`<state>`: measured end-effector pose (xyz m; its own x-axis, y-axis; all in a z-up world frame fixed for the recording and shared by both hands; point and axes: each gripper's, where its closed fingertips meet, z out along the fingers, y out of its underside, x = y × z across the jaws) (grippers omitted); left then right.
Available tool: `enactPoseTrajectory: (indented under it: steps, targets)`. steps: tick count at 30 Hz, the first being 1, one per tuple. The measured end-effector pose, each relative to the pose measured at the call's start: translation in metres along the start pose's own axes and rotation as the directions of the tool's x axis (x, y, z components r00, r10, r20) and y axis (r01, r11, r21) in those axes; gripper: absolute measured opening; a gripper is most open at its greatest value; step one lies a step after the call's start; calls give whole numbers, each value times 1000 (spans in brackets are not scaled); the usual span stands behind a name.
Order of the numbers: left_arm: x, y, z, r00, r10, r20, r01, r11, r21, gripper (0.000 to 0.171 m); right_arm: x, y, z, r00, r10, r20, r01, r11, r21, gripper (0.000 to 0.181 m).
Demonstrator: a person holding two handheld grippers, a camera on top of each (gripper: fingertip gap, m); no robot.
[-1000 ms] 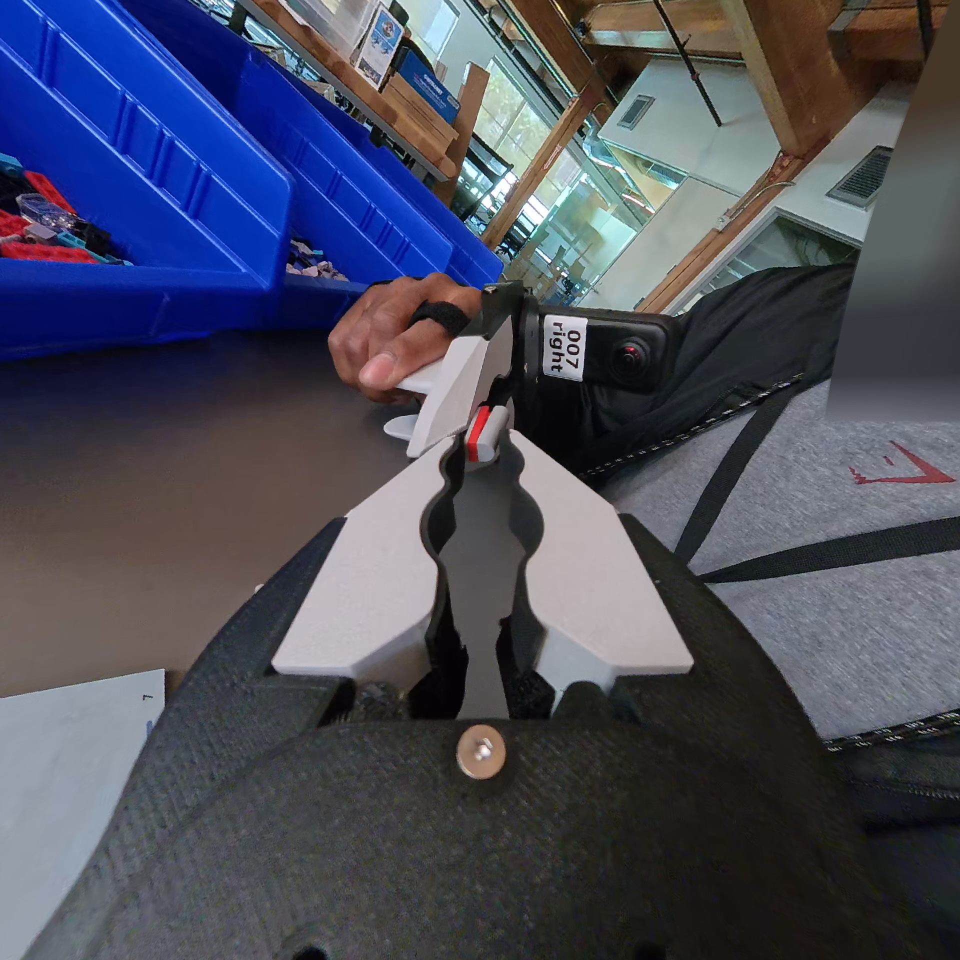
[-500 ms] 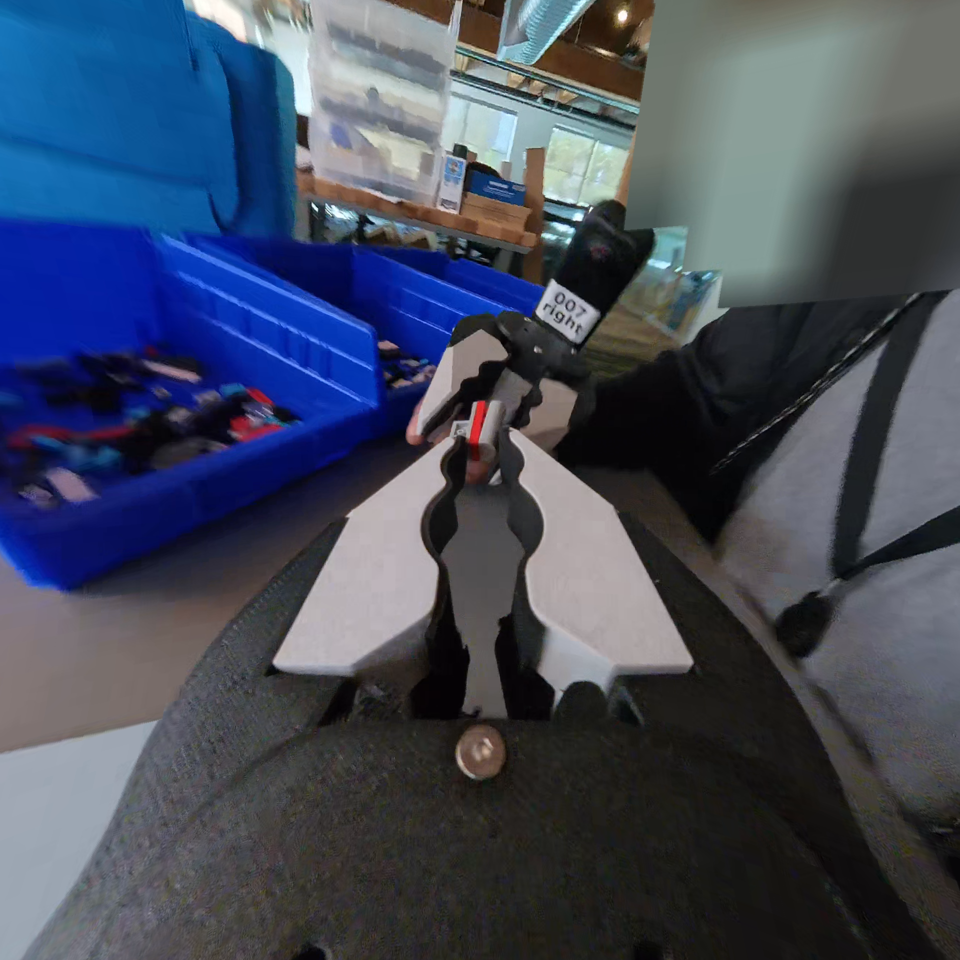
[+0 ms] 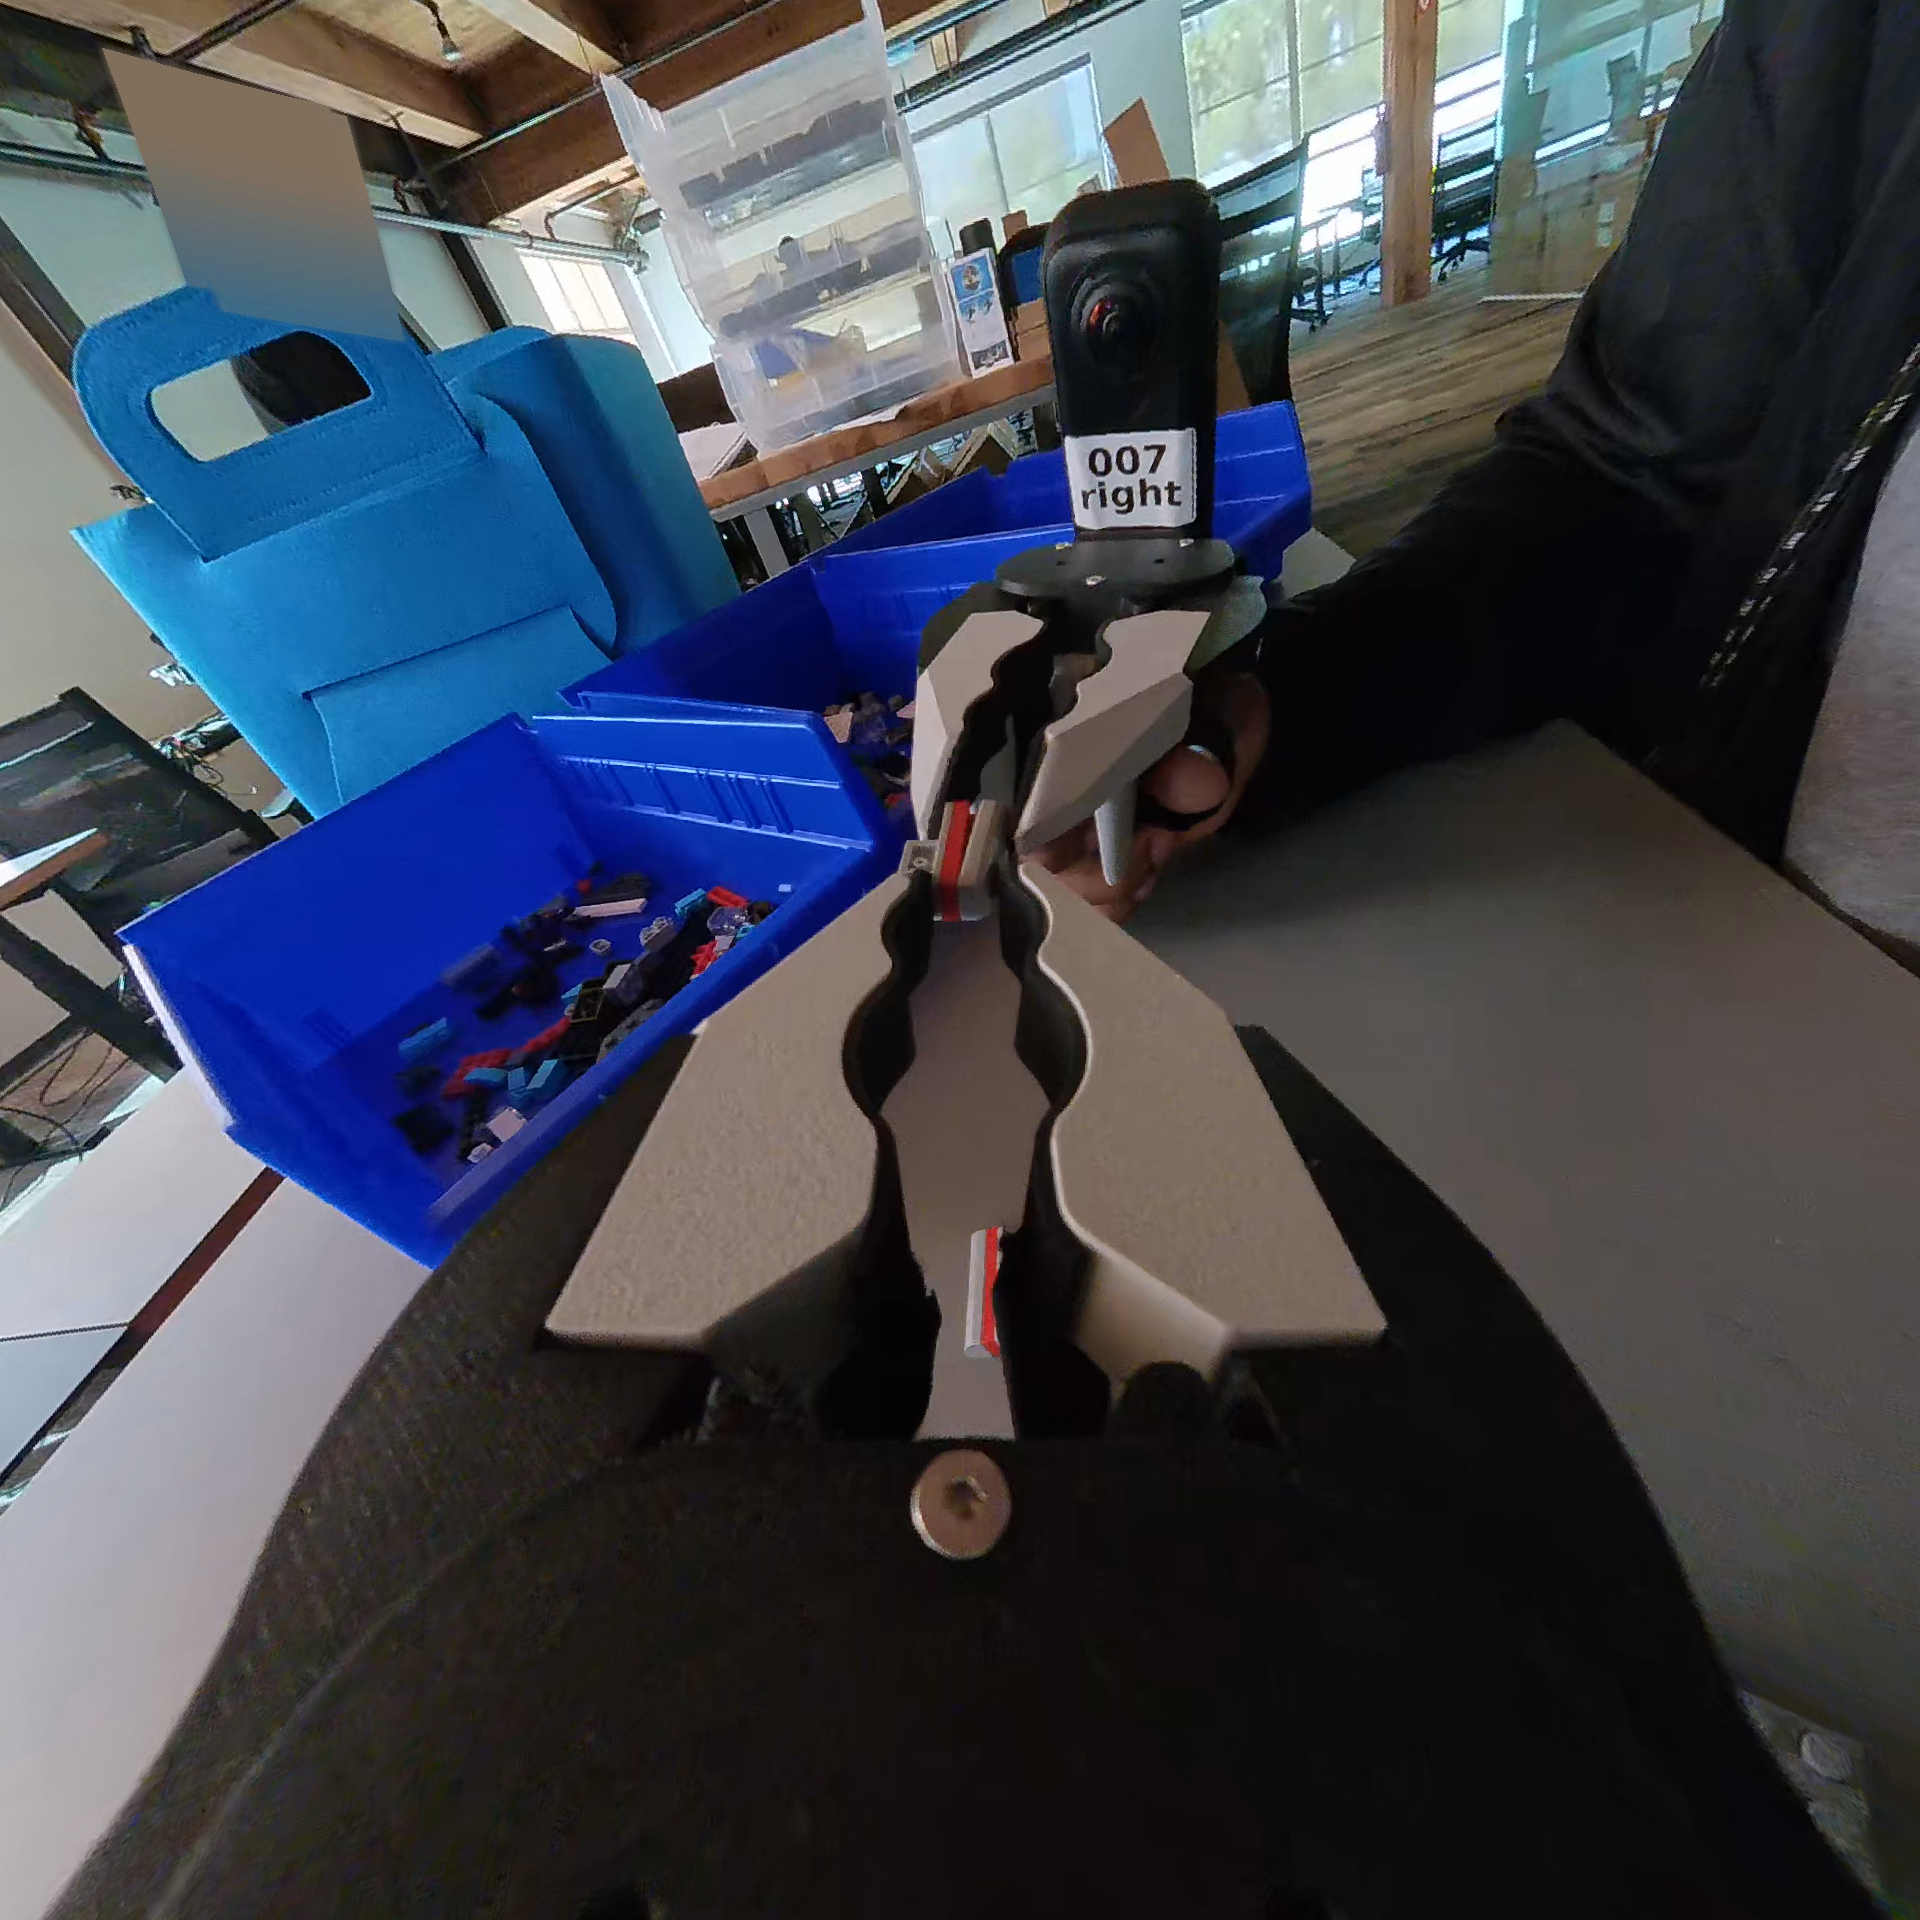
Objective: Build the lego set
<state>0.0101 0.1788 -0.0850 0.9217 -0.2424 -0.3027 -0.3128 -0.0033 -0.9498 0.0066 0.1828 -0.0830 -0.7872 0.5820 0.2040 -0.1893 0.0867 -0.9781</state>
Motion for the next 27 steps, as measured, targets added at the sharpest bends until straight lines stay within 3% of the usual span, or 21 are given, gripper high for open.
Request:
enactPoseTrajectory:
  steps: [7, 14, 27]
  targets:
    - [3, -2, -1, 1000, -2, -16, 3, 1000, 24, 11, -2, -3, -1, 1000, -24, 17, 23, 1000, 17, 17]
    - [8, -9, 0, 997, -39, -60, 44, 996, 81, 12, -7, -10, -5, 994, 64, 86, -73, 993, 98, 15]
    - [9, -8, 1, 997, -43, -64, 47, 997, 66, 11, -8, -8, -5, 994, 56, 94, -63, 995, 72, 14]
